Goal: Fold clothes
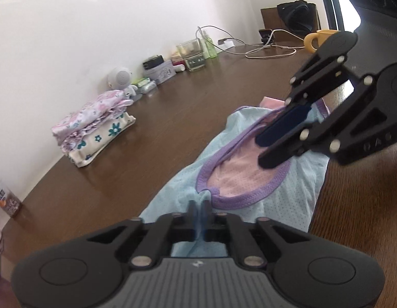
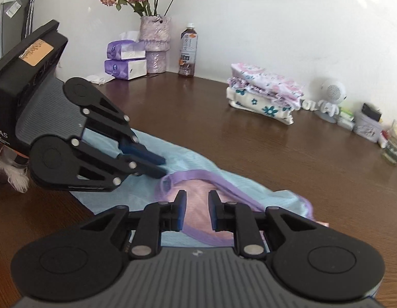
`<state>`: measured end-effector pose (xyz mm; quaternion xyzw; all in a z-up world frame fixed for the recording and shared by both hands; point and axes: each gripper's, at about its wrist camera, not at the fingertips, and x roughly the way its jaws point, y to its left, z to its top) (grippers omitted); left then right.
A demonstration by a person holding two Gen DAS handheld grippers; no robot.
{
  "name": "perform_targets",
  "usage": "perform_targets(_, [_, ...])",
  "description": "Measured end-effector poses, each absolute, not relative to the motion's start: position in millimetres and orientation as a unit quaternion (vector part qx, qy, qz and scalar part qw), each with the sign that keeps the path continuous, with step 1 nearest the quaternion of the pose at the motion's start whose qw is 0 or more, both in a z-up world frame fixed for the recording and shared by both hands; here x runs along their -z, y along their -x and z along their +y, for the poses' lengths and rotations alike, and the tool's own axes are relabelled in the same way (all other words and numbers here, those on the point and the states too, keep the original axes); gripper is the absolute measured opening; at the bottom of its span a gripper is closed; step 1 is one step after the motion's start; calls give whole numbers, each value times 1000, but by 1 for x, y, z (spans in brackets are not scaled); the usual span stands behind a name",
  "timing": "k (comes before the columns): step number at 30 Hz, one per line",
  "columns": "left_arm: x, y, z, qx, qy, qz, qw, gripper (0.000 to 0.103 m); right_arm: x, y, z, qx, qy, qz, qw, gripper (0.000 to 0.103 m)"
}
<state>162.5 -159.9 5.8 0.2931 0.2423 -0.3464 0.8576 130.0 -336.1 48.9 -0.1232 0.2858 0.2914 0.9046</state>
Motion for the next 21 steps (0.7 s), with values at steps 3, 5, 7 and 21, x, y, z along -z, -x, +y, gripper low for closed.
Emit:
perform_targets(3, [-15, -163, -150, 343, -261, 227, 873, 1, -40, -131, -328, -295, 126, 296, 900, 17])
perform_targets(5, [-22, -163, -143, 343, -238, 222, 881, 1, -33, -131, -326, -291, 133, 301, 898, 17])
perform_targets(7, [-27, -161, -141, 353, -229, 224, 879, 1, -32, -131, -327, -290, 129, 301, 899, 20])
perform_targets(21, [-18, -155, -147, 358, -271, 220, 866, 17, -31, -129, -328, -278, 119, 299, 905, 23])
